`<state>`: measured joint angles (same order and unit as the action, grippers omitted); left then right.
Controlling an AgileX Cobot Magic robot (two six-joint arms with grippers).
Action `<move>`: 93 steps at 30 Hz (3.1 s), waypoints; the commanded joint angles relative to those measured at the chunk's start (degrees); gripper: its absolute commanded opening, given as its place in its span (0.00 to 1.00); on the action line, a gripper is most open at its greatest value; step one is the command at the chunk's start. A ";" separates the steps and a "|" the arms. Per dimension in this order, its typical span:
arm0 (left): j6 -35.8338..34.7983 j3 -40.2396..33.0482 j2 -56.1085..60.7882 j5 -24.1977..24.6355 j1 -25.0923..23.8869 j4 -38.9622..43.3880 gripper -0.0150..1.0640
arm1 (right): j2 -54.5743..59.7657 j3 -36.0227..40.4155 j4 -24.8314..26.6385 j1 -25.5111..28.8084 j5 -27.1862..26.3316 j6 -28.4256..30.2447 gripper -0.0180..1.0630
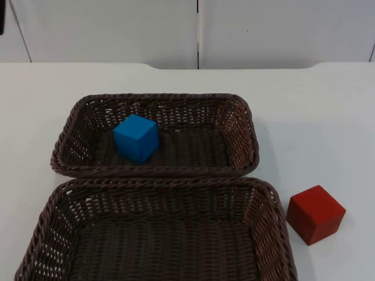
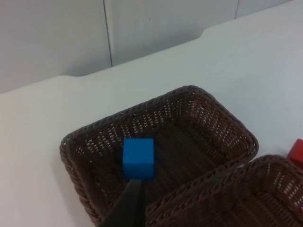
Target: Pick up one cube with the left hand and place it into the upper basket. Pick up one cube with the right hand and place it into the lower basket.
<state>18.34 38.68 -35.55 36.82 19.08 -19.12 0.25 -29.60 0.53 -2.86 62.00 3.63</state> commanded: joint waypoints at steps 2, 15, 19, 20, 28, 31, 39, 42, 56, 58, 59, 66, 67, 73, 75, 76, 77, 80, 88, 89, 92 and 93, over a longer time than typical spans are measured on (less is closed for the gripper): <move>-0.78 -0.41 2.02 1.99 0.14 2.10 0.99 | -0.25 0.03 -0.20 0.34 -0.15 0.11 0.99; -9.86 -7.63 11.23 0.24 0.14 9.04 0.99 | -0.25 0.03 -0.20 0.34 -0.15 0.11 0.99; -10.80 -7.66 13.28 0.38 0.14 9.99 0.99 | -0.25 0.03 -0.20 0.34 -0.15 0.11 0.99; -12.46 -7.66 13.60 0.63 0.14 11.20 0.99 | -0.25 0.03 -0.20 0.34 -0.15 0.11 0.99; -20.94 -9.14 15.18 2.35 0.14 19.12 0.99 | -0.25 0.03 -0.20 0.34 -0.15 0.11 0.99; -20.82 -9.15 15.21 2.35 0.14 19.12 0.99 | -0.25 0.03 -0.20 0.34 -0.15 0.11 0.99; -20.82 -9.15 15.21 1.83 0.14 19.12 0.99 | -0.25 0.03 -0.20 0.34 -0.15 0.11 0.99; -20.82 -9.15 15.21 1.85 0.14 18.54 0.99 | -0.25 0.03 -0.20 0.34 -0.15 0.11 0.99; -20.82 -9.15 16.64 1.85 0.14 18.56 0.99 | -0.25 0.03 -0.53 0.34 -0.15 -4.42 0.99; -20.82 -9.15 16.76 1.85 0.14 18.68 0.99 | -0.25 0.03 -0.53 0.34 -0.38 -4.42 0.99; -20.82 -9.15 16.89 1.85 0.14 18.69 0.99 | -0.25 0.03 -0.53 0.34 -0.38 -4.42 0.99; -20.82 -9.15 16.89 1.95 0.14 18.69 0.99 | 3.84 -0.21 0.23 0.34 -0.50 -4.42 0.99; -20.82 -9.15 16.89 1.95 0.14 18.69 0.99 | 6.03 -0.72 0.54 0.34 -0.62 -4.42 0.99; -20.82 -9.15 16.89 1.95 0.14 18.69 0.99 | 18.30 -4.03 3.63 0.34 -2.49 -4.01 0.99; -20.82 -9.15 16.89 1.95 0.14 18.69 0.99 | 20.53 -4.95 3.81 0.34 -2.49 -3.63 0.99; -20.82 -9.15 16.89 1.95 0.14 18.69 0.99 | 23.24 -5.83 4.23 0.34 -2.49 -3.15 0.99; -20.82 -9.15 16.89 1.95 0.14 18.69 0.99 | 26.04 -6.59 4.55 0.34 -2.49 -2.10 0.99; -20.82 -9.15 16.89 1.95 0.14 18.69 0.99 | 31.39 -7.66 4.82 0.34 -2.95 -0.71 0.99; -20.82 -9.25 16.89 1.95 0.14 18.69 0.99 | 54.84 -13.22 12.37 0.34 -3.49 7.83 0.99; -20.82 -9.25 16.89 1.95 0.14 18.69 0.99 | 58.22 -14.34 13.71 0.34 -3.49 8.82 0.99; -20.82 -9.25 16.89 1.95 0.14 18.69 0.99 | 64.01 -16.52 15.52 0.34 -3.58 10.90 0.99; -20.82 -9.25 16.89 1.95 0.14 18.69 0.99 | 66.92 -17.58 15.86 0.34 -3.58 11.05 0.99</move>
<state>-2.02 29.75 -18.92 39.30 19.08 0.00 65.14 -46.15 15.25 -2.86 58.70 13.08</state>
